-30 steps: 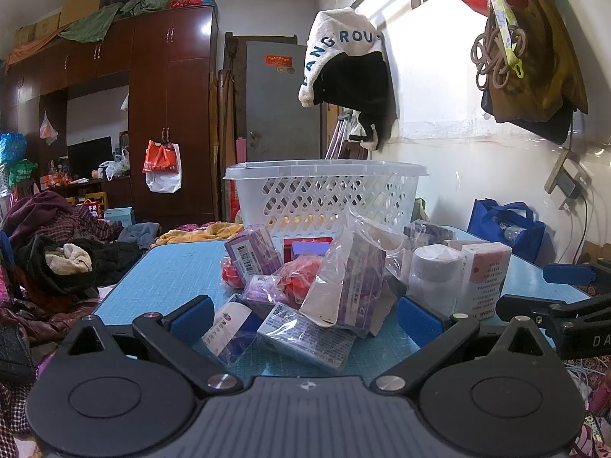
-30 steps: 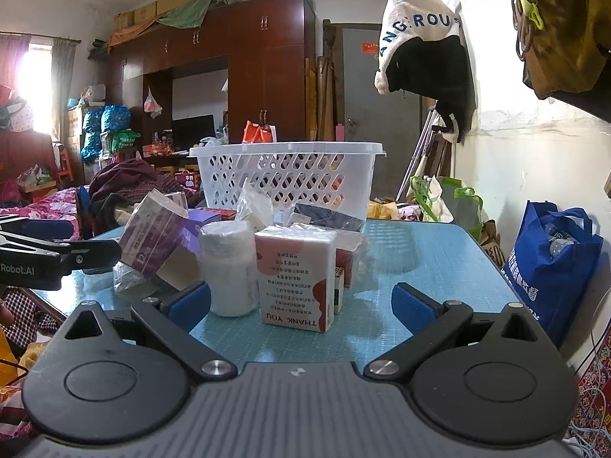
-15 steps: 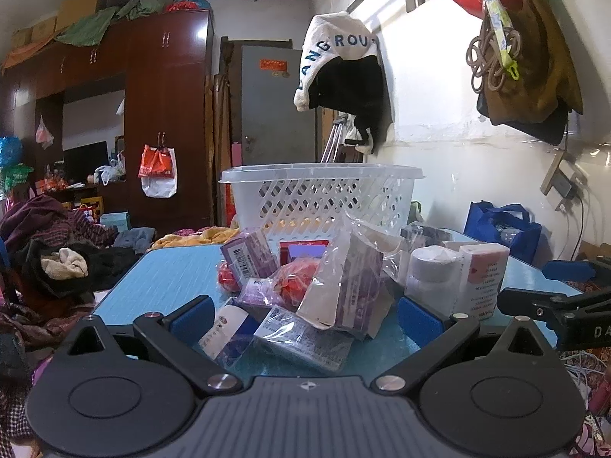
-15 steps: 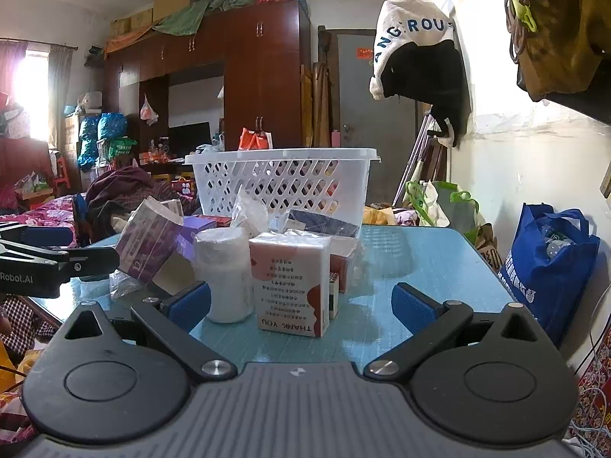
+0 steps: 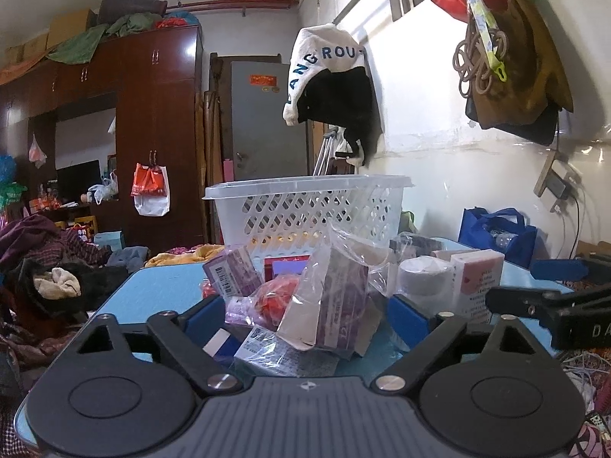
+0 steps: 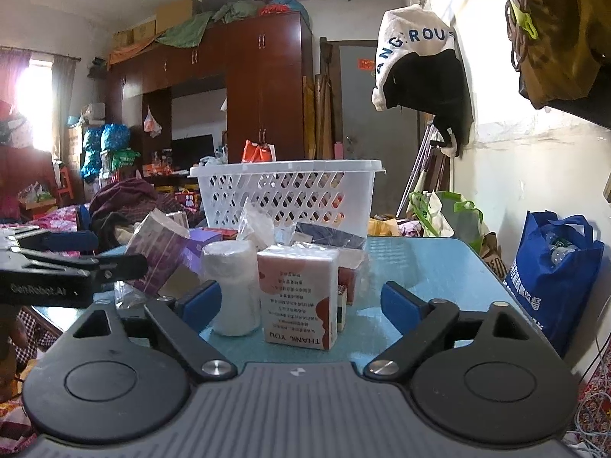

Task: Organize objects
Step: 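Grasp the clear bag with purple box with left tool while right grasps white THANK YOU box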

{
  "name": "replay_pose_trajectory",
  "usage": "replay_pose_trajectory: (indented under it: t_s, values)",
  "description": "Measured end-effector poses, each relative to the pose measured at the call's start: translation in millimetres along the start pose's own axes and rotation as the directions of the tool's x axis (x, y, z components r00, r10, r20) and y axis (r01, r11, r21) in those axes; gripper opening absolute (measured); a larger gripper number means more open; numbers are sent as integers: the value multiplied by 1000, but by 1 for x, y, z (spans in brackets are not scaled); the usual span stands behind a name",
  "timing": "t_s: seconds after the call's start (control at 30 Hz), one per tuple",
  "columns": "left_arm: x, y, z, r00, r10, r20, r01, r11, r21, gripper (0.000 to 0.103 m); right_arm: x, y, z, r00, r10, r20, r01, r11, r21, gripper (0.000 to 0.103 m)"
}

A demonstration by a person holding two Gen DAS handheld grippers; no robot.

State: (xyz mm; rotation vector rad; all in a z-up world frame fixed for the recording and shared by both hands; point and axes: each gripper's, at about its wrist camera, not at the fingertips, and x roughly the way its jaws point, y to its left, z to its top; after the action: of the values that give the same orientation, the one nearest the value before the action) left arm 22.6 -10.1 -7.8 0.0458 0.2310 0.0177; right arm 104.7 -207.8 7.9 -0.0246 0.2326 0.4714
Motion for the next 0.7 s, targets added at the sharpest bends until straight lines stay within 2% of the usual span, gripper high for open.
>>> replay_pose_trajectory:
  t_s: [0.07,0.2,0.4,0.5,0.53,0.6,0.7]
  values:
    - [2,-1,-1,1000,3,8,-3,1000,9,88,2,1,1,1000,-3,11,3,1000,-4,86]
    - [9,-1,-3,1000,2,14,-2,1000,2,82,12,3,2,1000,2,-9,-3,1000,-9,69]
    - [23,1,-7,1000,0,-13,0,1000,3,76,27,2,-3,999,2,-47,-2,1000,-10,69]
    - [25,-2,-9,1000,-3,-9,4,1000,15,63,30,0,-7,998,9,-64,-10,1000,-7,68]
    - [25,-3,-9,1000,-2,-6,3,1000,21,57,30,-1,-7,998,14,-66,-15,1000,-7,63]
    - [22,-5,-11,1000,10,8,-10,999,33,57,27,0,-8,998,17,-65,-17,1000,-4,57]
    - [19,-4,-10,1000,5,23,-6,1000,27,57,21,-1,-8,998,24,-52,-24,1000,-3,56]
